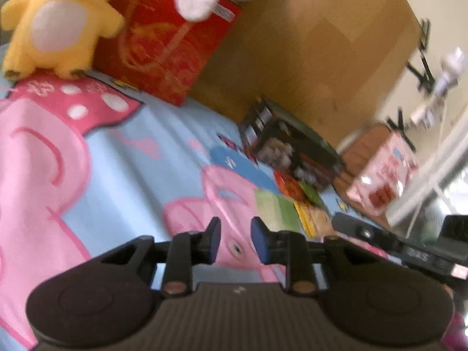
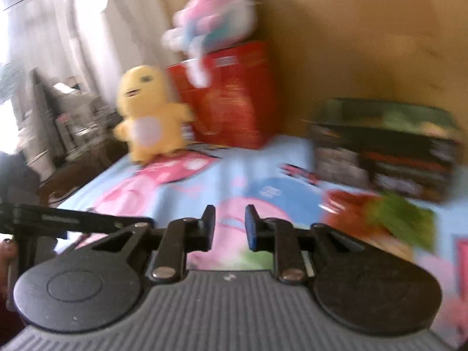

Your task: Organize snacks

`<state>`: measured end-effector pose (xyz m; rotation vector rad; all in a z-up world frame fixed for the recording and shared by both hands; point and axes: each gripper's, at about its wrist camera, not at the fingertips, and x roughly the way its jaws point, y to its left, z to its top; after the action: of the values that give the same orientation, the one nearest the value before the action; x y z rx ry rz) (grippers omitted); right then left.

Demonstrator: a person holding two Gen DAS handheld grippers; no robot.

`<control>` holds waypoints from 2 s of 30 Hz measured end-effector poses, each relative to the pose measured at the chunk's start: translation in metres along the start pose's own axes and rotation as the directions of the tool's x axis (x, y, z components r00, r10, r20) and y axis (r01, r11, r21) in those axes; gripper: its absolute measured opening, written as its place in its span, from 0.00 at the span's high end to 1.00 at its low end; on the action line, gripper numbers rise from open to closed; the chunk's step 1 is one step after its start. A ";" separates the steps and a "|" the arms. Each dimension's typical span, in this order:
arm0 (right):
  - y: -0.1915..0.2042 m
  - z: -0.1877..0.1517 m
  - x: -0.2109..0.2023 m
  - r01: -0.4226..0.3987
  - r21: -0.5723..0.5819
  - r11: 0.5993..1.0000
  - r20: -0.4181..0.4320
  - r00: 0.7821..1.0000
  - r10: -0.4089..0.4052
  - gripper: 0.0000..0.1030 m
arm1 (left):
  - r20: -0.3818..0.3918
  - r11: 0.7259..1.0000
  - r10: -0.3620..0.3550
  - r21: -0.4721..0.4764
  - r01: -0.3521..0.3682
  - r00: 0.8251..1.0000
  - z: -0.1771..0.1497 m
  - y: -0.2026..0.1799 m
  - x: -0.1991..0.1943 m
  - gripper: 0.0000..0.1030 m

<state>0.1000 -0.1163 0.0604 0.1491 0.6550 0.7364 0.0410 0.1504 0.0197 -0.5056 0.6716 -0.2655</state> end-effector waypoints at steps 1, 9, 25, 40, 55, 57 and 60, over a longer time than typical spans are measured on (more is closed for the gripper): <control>-0.003 -0.011 -0.012 0.007 0.044 0.999 0.006 1.000 -0.008 0.68 | 0.013 0.999 0.007 0.050 -0.008 1.000 -0.006 -0.008 0.002 0.76; 0.042 -0.053 -0.015 0.151 -0.184 0.971 0.010 0.988 -0.152 0.54 | 0.149 0.972 0.100 0.198 -0.129 0.984 -0.043 -0.031 -0.006 0.75; 0.014 -0.018 0.036 0.059 -0.080 0.995 -0.109 0.992 -0.067 0.47 | 0.171 0.983 0.129 0.111 -0.149 0.977 -0.037 -0.017 -0.003 0.70; -0.002 -0.040 -0.048 0.030 0.170 0.985 0.060 0.997 -0.040 0.31 | 0.108 0.971 0.200 0.110 -0.212 0.974 -0.035 -0.016 0.010 0.70; 0.025 -0.065 -0.059 0.127 -0.096 0.987 0.064 0.991 -0.121 0.33 | 0.081 0.971 0.185 0.139 -0.195 0.979 -0.030 -0.019 0.008 0.65; 0.027 -0.061 -0.059 0.124 -0.142 0.982 0.059 0.991 -0.117 0.34 | 0.075 0.979 0.150 0.129 -0.159 0.986 -0.024 -0.021 -0.001 0.65; 0.029 -0.053 -0.055 0.117 -0.206 0.971 0.047 0.993 -0.109 0.36 | 0.049 0.989 0.066 0.131 -0.072 0.997 -0.014 -0.033 -0.011 0.65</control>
<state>0.0207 -0.1365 0.0562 -0.0681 0.5444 0.6864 0.0214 0.1218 0.0333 -0.3594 0.6227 -0.2315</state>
